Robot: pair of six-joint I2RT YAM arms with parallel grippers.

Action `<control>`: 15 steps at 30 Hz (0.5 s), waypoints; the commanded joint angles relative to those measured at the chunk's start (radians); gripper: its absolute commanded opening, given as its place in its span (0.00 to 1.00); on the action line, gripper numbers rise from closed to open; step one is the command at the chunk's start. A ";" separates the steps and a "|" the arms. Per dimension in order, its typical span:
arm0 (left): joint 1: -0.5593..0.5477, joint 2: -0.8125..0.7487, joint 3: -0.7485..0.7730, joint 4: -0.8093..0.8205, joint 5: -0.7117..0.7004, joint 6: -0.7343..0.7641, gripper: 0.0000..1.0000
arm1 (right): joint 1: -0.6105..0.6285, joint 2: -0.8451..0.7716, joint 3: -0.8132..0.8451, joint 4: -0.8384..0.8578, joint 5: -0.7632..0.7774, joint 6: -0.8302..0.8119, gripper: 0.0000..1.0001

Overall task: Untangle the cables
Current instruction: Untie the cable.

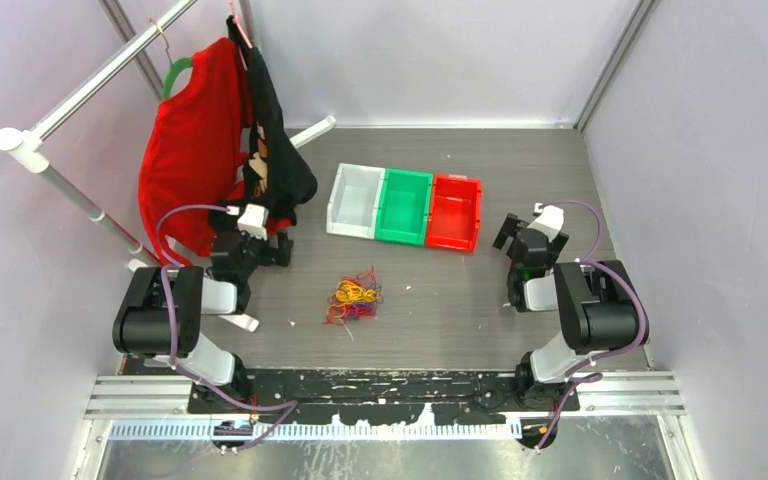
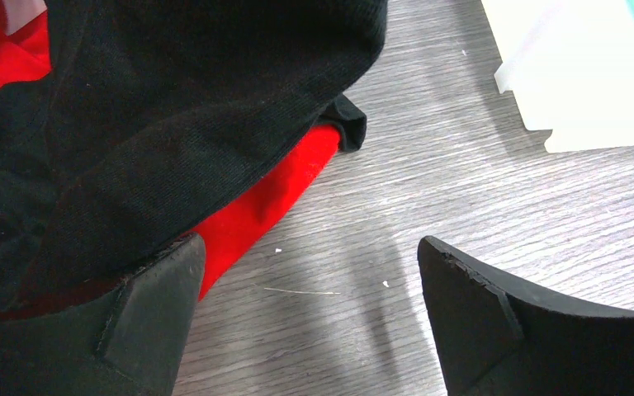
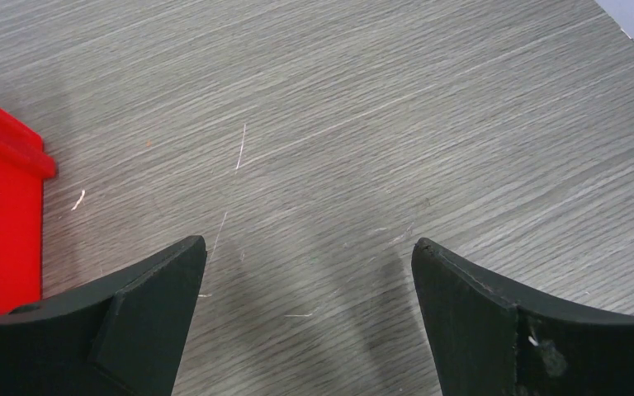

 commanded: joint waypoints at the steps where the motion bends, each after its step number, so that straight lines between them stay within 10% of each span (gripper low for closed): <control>1: 0.004 -0.004 0.016 0.058 -0.005 -0.003 0.99 | -0.004 -0.019 0.018 0.055 0.000 -0.015 1.00; 15: 0.004 -0.005 0.014 0.059 -0.005 -0.003 0.99 | -0.007 -0.026 0.022 0.039 -0.005 -0.007 1.00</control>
